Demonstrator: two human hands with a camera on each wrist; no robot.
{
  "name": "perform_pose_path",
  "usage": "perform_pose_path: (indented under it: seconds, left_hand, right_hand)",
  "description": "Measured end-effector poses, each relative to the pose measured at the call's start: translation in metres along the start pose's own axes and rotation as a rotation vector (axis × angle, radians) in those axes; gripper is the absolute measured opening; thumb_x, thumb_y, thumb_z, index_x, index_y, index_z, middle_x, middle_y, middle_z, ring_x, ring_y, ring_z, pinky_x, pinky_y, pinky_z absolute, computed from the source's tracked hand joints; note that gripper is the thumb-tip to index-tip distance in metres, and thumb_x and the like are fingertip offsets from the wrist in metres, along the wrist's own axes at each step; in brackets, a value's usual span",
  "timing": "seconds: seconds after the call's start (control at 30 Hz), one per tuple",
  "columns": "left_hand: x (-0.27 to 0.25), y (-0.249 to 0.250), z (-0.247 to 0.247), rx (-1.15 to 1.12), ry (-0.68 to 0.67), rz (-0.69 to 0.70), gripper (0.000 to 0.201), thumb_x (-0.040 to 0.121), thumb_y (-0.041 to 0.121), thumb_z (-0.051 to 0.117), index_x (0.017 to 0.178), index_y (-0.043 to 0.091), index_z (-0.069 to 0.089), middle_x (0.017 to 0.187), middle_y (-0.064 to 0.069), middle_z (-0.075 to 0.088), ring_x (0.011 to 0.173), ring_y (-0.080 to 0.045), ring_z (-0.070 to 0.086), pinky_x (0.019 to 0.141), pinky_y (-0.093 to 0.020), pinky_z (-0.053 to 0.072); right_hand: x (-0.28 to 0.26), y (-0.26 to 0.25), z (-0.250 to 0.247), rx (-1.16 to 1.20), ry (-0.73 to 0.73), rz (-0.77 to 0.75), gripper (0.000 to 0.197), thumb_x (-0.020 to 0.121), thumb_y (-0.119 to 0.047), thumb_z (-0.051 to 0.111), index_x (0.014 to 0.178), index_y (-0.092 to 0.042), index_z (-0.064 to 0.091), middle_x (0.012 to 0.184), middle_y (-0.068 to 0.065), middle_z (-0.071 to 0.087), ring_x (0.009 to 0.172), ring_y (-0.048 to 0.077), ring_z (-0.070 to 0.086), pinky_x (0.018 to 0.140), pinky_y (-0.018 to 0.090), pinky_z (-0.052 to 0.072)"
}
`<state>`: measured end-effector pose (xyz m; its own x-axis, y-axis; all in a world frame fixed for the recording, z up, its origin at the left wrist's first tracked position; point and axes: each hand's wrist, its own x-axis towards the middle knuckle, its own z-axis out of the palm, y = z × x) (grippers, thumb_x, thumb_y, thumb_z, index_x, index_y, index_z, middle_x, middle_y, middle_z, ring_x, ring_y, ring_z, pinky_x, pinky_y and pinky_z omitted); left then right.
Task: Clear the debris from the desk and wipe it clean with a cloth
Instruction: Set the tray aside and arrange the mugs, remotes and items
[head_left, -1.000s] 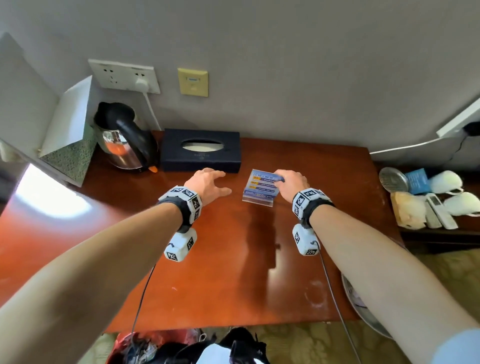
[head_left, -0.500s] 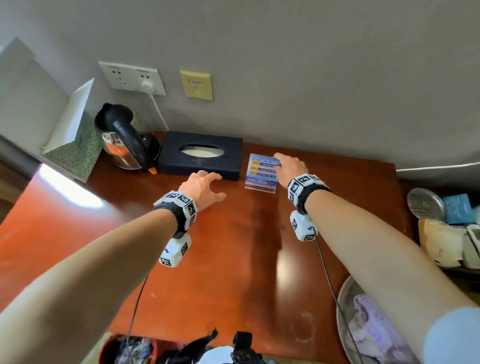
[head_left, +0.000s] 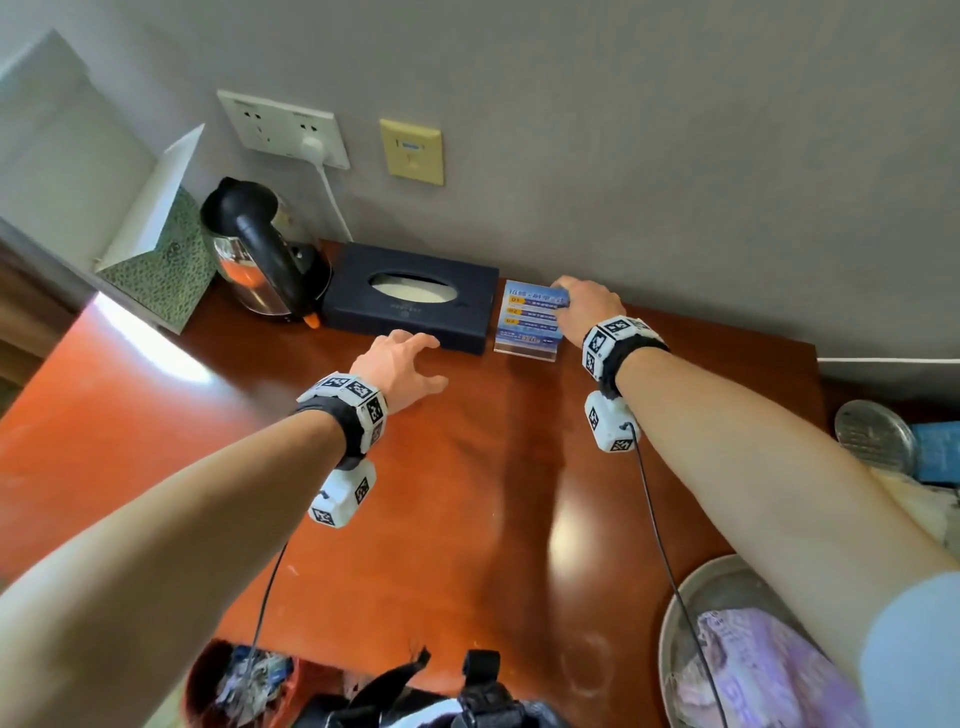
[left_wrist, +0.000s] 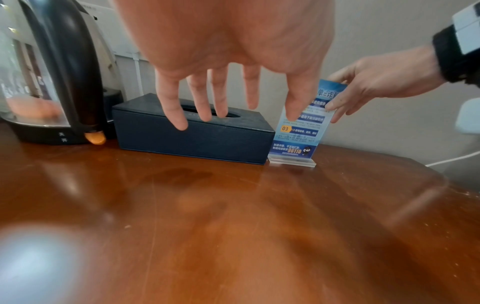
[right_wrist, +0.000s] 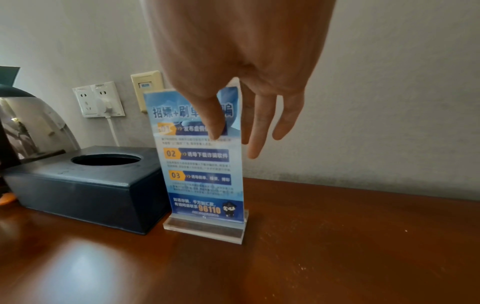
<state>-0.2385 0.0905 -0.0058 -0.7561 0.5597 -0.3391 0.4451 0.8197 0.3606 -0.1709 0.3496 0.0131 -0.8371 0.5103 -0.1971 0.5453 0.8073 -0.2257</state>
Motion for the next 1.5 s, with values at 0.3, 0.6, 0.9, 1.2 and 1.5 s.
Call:
perform_pose_path:
  seconds: [0.3, 0.6, 0.9, 1.2, 1.5]
  left_hand:
    - [-0.017, 0.004, -0.005, 0.014, 0.009, 0.079, 0.059, 0.087, 0.051, 0.062, 0.14, 0.035, 0.041, 0.144, -0.002, 0.041, 0.123, -0.024, 0.048, 0.093, -0.04, 0.05]
    - [-0.058, 0.018, -0.009, 0.026, 0.041, 0.278, 0.048, 0.09, 0.053, 0.052, 0.133, 0.033, 0.047, 0.129, 0.002, 0.054, 0.103, -0.019, 0.06, 0.077, -0.03, 0.047]
    - [-0.106, 0.056, 0.024, 0.101, -0.05, 0.509, 0.04, 0.089, 0.057, 0.047, 0.123, 0.036, 0.05, 0.115, 0.003, 0.063, 0.093, -0.019, 0.062, 0.076, -0.032, 0.05]
    - [-0.166, 0.137, 0.069, 0.166, -0.118, 0.69, 0.036, 0.089, 0.055, 0.049, 0.121, 0.036, 0.053, 0.115, 0.004, 0.064, 0.099, -0.022, 0.062, 0.083, -0.034, 0.05]
    - [-0.243, 0.249, 0.141, 0.169, -0.148, 0.787, 0.042, 0.088, 0.058, 0.049, 0.121, 0.034, 0.054, 0.114, 0.001, 0.066, 0.099, -0.025, 0.064, 0.084, -0.035, 0.052]
  right_hand:
    - [-0.046, 0.001, -0.022, 0.136, 0.082, 0.218, 0.06, 0.088, -0.037, 0.067, 0.137, -0.017, 0.038, 0.135, 0.011, 0.05, 0.117, 0.033, 0.055, 0.095, 0.042, 0.047]
    - [-0.171, -0.014, -0.003, 0.114, 0.01, 0.319, 0.039, 0.087, -0.042, 0.056, 0.122, -0.027, 0.051, 0.119, 0.0, 0.061, 0.101, 0.026, 0.06, 0.079, 0.033, 0.046]
    - [-0.299, -0.005, 0.026, 0.131, 0.026, 0.531, 0.028, 0.091, -0.043, 0.05, 0.114, -0.028, 0.051, 0.099, -0.002, 0.061, 0.089, 0.023, 0.057, 0.079, 0.033, 0.049]
    - [-0.405, 0.05, 0.025, 0.24, 0.099, 0.752, 0.027, 0.091, -0.035, 0.053, 0.114, -0.021, 0.052, 0.112, 0.003, 0.061, 0.095, 0.024, 0.054, 0.079, 0.032, 0.043]
    - [-0.506, 0.153, 0.013, 0.31, 0.152, 0.863, 0.032, 0.091, -0.042, 0.053, 0.117, -0.024, 0.053, 0.122, 0.007, 0.06, 0.109, 0.031, 0.057, 0.091, 0.038, 0.048]
